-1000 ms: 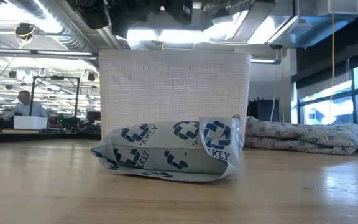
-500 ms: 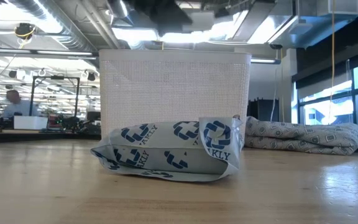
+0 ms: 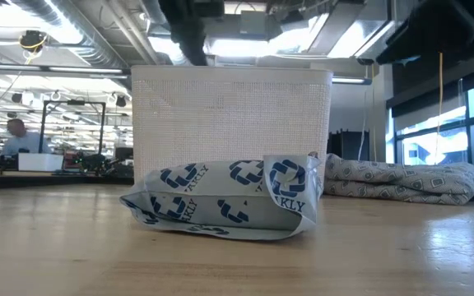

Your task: Pick & place medical supplies in basket/bin

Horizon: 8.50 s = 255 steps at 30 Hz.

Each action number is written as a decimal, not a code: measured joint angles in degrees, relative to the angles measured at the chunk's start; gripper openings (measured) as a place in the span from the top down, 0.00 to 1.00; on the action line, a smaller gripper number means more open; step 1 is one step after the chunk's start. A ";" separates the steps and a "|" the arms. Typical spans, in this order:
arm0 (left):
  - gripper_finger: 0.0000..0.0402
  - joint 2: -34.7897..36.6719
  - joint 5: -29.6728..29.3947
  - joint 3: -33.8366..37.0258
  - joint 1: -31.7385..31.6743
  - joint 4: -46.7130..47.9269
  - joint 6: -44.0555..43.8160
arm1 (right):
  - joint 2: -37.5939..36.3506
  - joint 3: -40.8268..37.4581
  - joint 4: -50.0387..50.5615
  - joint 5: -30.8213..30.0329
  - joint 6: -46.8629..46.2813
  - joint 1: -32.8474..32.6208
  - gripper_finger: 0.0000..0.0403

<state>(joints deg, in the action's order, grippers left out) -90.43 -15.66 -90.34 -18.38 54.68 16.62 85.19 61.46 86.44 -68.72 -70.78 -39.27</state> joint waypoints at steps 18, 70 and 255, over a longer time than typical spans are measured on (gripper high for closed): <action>0.60 -24.26 -2.98 -23.83 -6.77 29.11 3.13 | 0.00 -8.46 -6.37 -0.65 -4.14 0.09 0.08; 0.60 -34.67 -21.86 -25.03 -3.72 22.18 55.32 | 0.02 -15.97 -8.83 -0.69 -8.68 0.09 0.08; 0.65 -20.42 -14.05 52.80 42.96 -94.08 -54.01 | 27.82 -7.51 -102.99 35.00 -10.24 11.10 0.08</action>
<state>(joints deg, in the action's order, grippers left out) -110.85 -29.71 -37.54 24.58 -39.39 -37.39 113.01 53.95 -16.56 -33.72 -81.01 -28.17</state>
